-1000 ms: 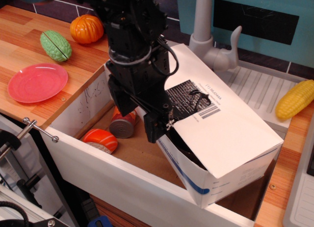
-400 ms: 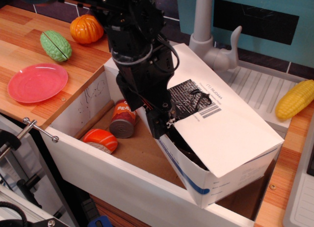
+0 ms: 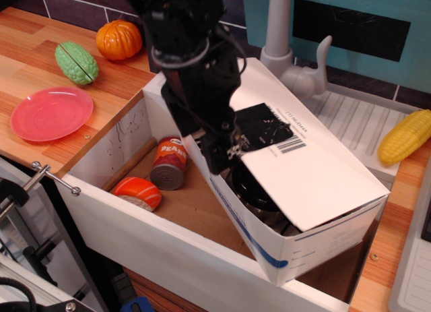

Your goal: Open white1fbox flap

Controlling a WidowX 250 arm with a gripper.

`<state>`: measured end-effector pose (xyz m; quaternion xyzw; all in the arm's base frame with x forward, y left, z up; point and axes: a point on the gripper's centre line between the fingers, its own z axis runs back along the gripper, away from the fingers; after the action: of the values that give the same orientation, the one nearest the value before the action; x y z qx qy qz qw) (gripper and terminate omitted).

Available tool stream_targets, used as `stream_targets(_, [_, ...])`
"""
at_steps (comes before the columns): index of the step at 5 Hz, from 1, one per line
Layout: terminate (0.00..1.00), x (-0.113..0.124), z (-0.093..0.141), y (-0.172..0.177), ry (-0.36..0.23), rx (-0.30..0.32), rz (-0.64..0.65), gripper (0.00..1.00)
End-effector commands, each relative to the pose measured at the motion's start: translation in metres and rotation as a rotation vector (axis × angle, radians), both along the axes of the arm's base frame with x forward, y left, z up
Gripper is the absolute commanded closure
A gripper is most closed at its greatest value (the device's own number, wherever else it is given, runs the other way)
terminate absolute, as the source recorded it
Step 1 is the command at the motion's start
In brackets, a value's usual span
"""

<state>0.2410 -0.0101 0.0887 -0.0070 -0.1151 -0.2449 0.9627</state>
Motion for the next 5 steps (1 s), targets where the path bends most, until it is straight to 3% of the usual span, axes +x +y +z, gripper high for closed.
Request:
stream_targets(1, [0.0,0.022,0.042,-0.005,-0.099,0.037,-0.105,0.0])
stream_targets(3, [0.0,0.046,0.066,-0.027,-0.221,0.117,-0.165,0.0])
stream_targets(5, [0.0,0.081,0.071,-0.039,-0.259,0.106,-0.199,0.0])
